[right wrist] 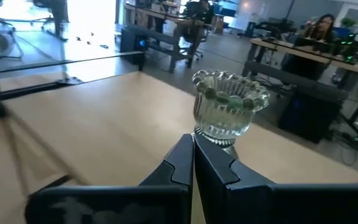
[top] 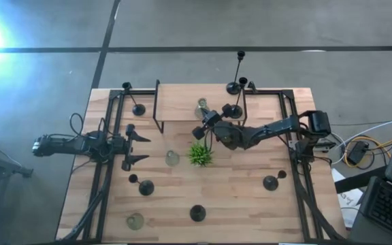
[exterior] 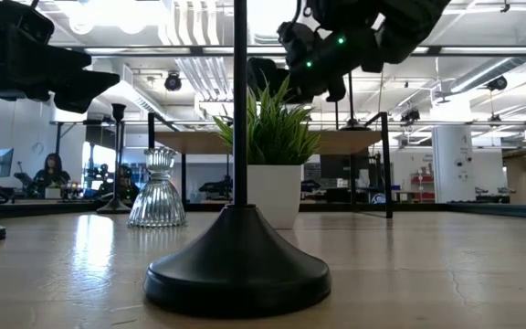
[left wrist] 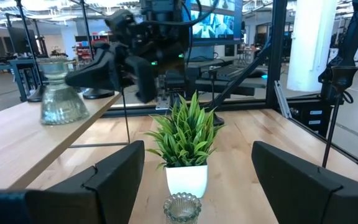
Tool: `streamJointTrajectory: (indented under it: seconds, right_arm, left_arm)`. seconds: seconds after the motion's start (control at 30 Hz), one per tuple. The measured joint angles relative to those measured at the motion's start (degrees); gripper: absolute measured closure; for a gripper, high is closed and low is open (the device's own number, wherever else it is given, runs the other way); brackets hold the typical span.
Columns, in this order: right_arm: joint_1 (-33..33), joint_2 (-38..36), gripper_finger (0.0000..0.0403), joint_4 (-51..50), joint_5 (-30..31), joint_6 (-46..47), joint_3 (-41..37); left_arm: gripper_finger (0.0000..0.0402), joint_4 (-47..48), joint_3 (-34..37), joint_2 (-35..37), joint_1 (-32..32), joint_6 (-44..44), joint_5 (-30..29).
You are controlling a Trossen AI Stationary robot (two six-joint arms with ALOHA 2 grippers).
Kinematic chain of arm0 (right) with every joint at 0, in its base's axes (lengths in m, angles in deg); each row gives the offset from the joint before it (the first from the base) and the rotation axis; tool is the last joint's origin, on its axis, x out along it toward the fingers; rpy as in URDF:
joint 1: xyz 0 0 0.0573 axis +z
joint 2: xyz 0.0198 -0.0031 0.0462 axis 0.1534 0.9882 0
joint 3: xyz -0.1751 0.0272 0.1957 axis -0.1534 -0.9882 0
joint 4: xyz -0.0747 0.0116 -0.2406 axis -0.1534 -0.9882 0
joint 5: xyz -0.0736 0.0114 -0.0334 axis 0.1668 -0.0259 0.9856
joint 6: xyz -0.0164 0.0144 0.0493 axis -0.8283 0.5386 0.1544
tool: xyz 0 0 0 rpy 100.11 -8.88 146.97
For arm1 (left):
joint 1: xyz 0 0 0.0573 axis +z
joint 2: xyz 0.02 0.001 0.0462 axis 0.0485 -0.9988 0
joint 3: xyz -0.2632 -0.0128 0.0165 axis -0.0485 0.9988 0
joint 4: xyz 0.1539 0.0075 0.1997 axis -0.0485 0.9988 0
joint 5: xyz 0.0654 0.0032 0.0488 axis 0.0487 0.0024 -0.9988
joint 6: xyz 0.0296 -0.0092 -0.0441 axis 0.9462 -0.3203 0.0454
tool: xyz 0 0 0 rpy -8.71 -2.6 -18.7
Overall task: Pick & Place candle stick holders
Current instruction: Put the right transparent glass candle holder on the shelf
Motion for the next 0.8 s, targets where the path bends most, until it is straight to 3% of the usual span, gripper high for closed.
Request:
streamJointTrajectory:
  seconds: [0.6, 0.8]
  right_arm:
    - [-3.04, -0.07, 0.0395, 0.46, -2.16, -5.38, -1.98]
    - [-0.34, -1.16, 0.0395, 0.88, -4.42, -3.59, -3.17]
  left_arm:
    - [0.0101, 0.02, 0.0, 0.0, 0.0, 0.0, -0.02]
    - [0.0101, 0.02, 0.0, 0.0, 0.0, 0.0, -0.11]
